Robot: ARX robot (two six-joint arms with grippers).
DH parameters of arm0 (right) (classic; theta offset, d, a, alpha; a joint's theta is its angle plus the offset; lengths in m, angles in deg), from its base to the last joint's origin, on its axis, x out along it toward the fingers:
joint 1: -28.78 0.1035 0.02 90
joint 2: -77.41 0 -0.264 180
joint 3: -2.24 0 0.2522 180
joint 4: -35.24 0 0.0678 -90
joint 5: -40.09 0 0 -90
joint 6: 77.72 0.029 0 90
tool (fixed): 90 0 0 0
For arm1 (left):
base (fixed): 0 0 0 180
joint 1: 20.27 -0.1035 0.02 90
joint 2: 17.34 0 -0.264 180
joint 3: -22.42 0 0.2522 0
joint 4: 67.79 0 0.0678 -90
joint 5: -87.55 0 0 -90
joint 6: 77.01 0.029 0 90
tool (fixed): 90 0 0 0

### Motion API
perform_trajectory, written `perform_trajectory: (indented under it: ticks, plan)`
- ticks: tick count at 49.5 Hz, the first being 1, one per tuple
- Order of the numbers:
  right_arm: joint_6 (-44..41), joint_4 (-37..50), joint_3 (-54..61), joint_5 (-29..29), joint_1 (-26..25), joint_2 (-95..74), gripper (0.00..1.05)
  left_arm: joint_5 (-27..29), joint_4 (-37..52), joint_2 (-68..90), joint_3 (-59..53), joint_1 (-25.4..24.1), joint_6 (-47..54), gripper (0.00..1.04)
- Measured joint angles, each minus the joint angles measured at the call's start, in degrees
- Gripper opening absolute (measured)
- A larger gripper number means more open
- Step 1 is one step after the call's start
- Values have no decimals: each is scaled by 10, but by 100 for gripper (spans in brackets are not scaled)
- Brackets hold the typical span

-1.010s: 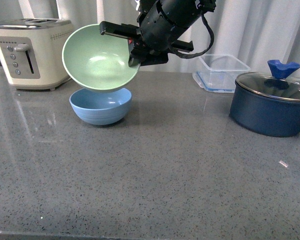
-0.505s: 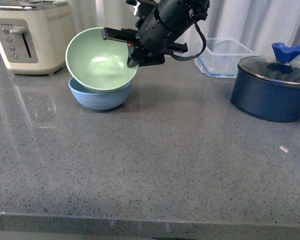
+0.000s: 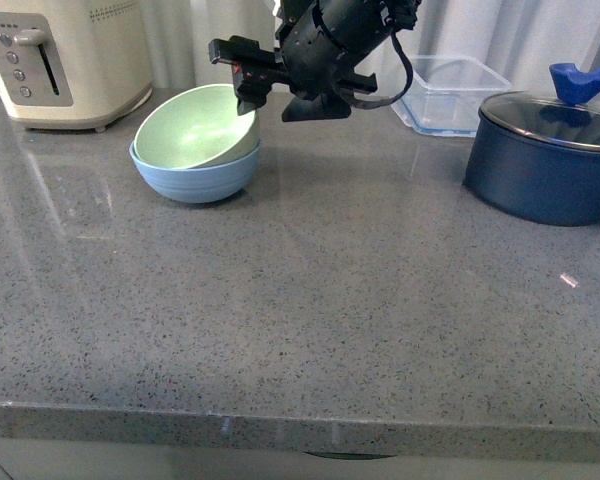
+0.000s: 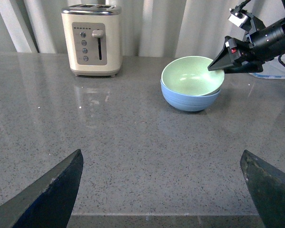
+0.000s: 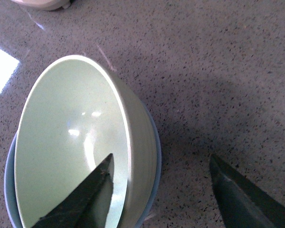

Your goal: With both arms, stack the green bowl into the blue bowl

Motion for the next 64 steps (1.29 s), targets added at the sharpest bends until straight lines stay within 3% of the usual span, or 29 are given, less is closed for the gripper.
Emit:
perform_trajectory:
  ticks: [6,12,21,33,49,54,61,62,64]
  plan:
    - [6,32,74,-2,0,41,83,0,0,0,0,0,0,98]
    - [10,71,150,-11,-4,99,97,0,0,0,0,0,0,98]
    - [3,135,343,-26,-42,277,95,0,0,0,0,0,0,98]
    - [-19,160,519,-50,-109,424,95,0,0,0,0,0,0,98]
    - [-31,169,826,-90,-289,715,95,0,0,0,0,0,0,98]
    - [-46,164,894,-103,-302,793,95,0,0,0,0,0,0,98]
    - [-52,166,897,-101,-302,799,95,0,0,0,0,0,0,98]
    - [-56,195,908,-97,-302,801,93,0,0,0,0,0,0,98]
    - [-66,334,964,-97,-300,813,84,0,0,0,0,0,0,98]
